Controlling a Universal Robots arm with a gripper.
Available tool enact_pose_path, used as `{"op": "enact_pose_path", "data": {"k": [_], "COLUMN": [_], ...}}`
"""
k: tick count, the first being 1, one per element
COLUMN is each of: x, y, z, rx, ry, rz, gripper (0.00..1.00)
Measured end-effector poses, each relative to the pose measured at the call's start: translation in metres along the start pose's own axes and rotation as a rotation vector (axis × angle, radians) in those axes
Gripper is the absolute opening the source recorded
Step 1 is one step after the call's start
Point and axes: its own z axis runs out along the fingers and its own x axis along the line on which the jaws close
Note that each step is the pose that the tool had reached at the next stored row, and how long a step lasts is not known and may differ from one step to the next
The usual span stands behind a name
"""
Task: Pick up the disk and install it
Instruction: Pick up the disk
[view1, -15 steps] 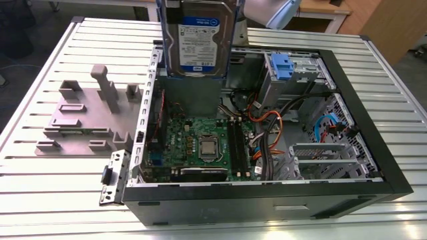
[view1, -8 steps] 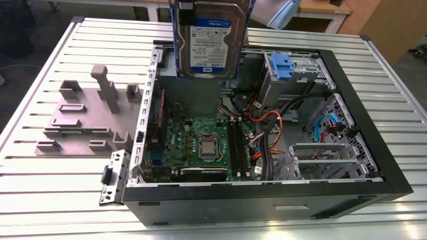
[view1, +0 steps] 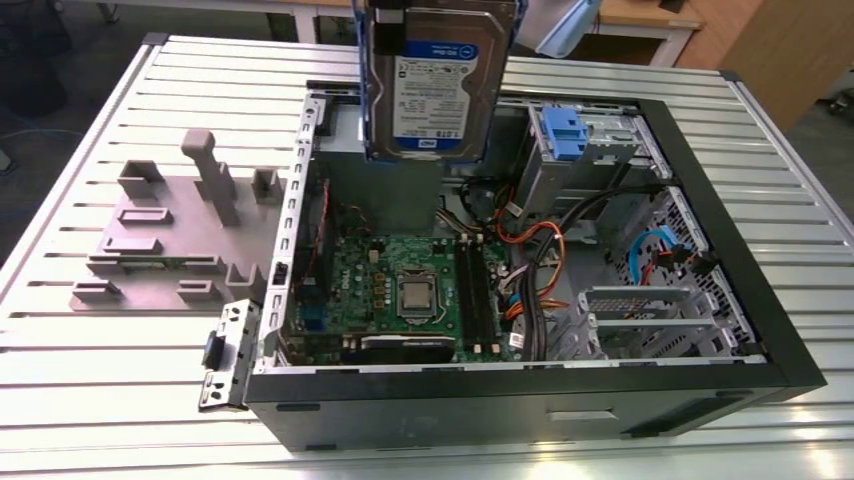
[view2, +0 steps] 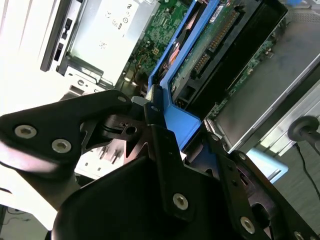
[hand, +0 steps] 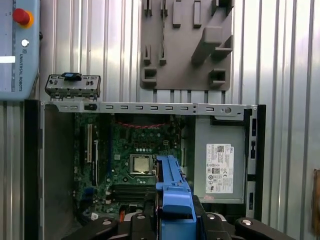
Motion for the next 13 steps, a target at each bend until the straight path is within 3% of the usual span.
{"op": "enact_pose_path", "data": {"k": [13], "x": [0.0008], "y": [-0.0302], "z": [0.0011], "rx": [0.0000], "ry": [0.0000], "rz": [0.001], "gripper": [0.36]}}
